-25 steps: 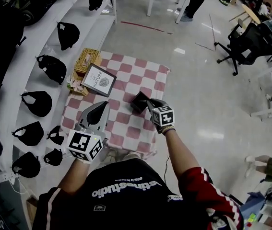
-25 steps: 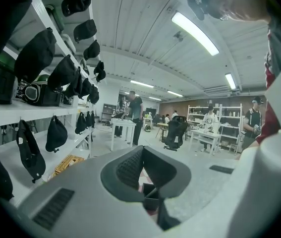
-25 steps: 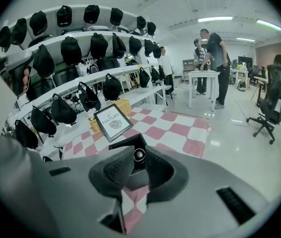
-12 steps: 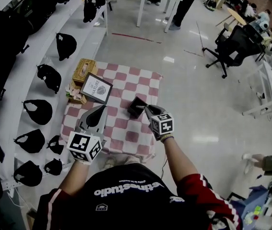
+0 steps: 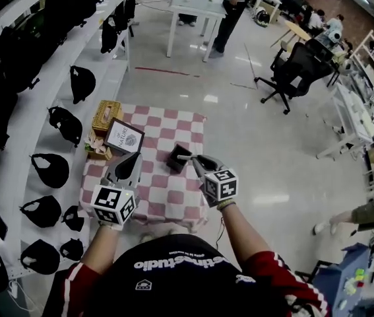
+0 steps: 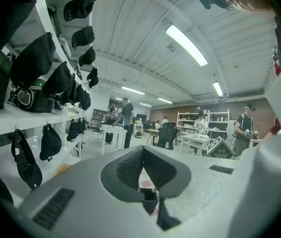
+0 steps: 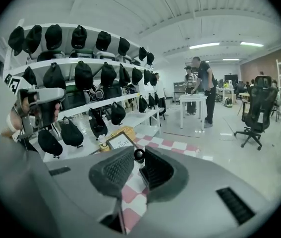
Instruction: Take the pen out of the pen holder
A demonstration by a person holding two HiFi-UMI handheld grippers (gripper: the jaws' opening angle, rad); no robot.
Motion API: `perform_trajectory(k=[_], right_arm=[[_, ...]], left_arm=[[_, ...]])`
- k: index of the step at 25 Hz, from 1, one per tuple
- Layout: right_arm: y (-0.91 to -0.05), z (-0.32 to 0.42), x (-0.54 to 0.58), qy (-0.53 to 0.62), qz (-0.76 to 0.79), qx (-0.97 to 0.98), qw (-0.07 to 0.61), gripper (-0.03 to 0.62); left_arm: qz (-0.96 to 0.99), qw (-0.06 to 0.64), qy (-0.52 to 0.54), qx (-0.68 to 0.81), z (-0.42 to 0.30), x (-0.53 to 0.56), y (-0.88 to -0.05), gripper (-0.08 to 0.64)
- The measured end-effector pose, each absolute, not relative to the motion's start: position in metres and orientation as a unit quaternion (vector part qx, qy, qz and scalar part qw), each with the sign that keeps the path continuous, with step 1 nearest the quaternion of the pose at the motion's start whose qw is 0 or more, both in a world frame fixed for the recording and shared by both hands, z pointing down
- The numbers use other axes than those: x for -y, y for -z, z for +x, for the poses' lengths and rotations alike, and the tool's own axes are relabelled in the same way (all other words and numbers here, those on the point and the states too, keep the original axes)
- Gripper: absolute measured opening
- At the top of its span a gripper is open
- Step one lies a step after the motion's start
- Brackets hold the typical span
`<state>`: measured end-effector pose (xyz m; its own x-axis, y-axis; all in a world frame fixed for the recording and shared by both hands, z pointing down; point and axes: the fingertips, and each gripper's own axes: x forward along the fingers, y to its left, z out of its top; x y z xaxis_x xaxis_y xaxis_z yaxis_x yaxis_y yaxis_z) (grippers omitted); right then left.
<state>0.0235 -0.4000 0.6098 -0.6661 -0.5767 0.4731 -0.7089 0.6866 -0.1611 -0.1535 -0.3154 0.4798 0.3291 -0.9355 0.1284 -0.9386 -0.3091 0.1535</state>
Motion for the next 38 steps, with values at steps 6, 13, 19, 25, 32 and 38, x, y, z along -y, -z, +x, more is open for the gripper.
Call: perform_trajectory(k=[6,13,19,25,32,38], right_arm=[[-0.562,0.018,0.37,-0.172,0.377,0.897,0.156,0.071],[-0.517,0.021,0.336,-0.171,0.401,0.891,0.126,0.071],[-0.491,0.018,0.314,-0.157,0.428,0.885,0.093,0.071],[-0.46,0.016,0.293,-0.136,0.442,0.885,0.059,0.071],[-0.418,0.018,0.274,-0.101,0.459,0.882,0.021,0.071],[-0.402,0.018,0.266,-0.081,0.469,0.879,-0.003,0.071]], left_arm=[[0.816,0.102,-0.003,0.57,-0.165,0.313,-0.475,0.005],[0.836,0.093,0.003,0.54,-0.17,0.295,-0.46,0.005],[0.864,0.068,0.002,0.499,-0.167,0.277,-0.445,0.005],[0.872,0.048,0.02,0.487,-0.167,0.275,-0.429,0.005],[0.88,0.054,0.039,0.47,-0.163,0.27,-0.42,0.005],[0.881,0.045,0.054,0.468,-0.17,0.263,-0.403,0.005]])
